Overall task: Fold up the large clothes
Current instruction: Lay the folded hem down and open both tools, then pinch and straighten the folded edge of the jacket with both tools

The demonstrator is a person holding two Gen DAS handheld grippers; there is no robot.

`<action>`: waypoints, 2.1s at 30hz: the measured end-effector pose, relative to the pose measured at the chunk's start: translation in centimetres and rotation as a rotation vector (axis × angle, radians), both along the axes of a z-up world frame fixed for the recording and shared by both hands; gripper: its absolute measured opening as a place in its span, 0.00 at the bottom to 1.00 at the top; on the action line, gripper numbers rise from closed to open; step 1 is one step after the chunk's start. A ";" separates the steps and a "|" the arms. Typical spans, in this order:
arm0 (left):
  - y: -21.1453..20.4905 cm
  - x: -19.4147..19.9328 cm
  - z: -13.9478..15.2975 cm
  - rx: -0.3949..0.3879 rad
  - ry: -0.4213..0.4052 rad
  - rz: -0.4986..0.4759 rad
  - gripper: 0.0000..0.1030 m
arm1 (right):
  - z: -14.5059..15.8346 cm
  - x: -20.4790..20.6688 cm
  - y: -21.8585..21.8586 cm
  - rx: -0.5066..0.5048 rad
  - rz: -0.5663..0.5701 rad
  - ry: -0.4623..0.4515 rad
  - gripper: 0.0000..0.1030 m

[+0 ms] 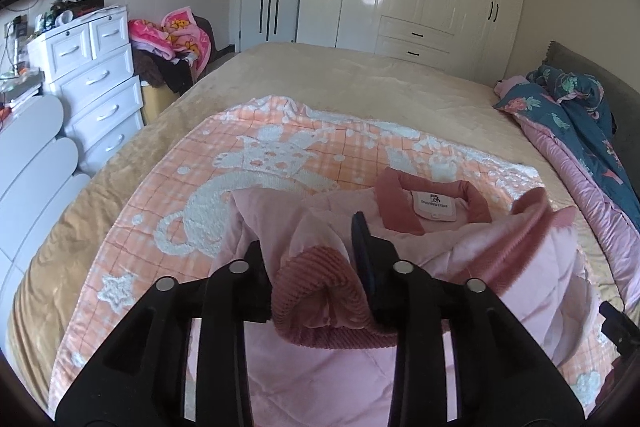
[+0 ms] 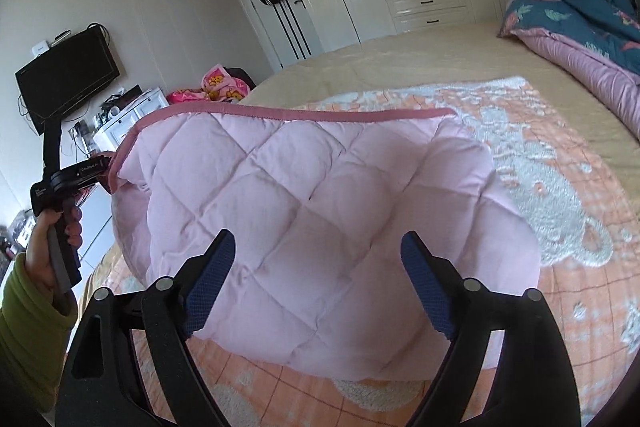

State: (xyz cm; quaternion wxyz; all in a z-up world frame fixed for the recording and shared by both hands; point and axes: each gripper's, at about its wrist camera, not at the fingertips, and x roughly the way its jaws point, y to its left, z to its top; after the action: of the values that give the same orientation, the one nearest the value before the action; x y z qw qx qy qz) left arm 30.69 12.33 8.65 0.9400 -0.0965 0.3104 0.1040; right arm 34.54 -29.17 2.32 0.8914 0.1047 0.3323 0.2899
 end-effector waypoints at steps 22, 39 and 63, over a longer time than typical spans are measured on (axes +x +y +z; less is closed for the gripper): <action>2.4 -5.1 -3.0 0.089 0.053 0.000 0.88 | 0.2 -0.1 -6.5 -0.145 -0.205 0.004 0.95; 4.7 -4.7 -11.5 -0.204 0.202 -0.084 0.83 | -5.0 4.6 -6.7 -0.228 -0.213 0.150 0.94; 4.6 2.2 -6.0 -0.130 0.094 0.012 0.14 | -0.7 10.8 -4.7 -0.216 -0.286 0.011 0.10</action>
State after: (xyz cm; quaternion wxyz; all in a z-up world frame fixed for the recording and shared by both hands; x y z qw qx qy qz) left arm 32.86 16.93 2.63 0.9155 -0.1545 0.3595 0.0936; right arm 45.37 -33.86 1.65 0.9278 0.0561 0.3480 0.1220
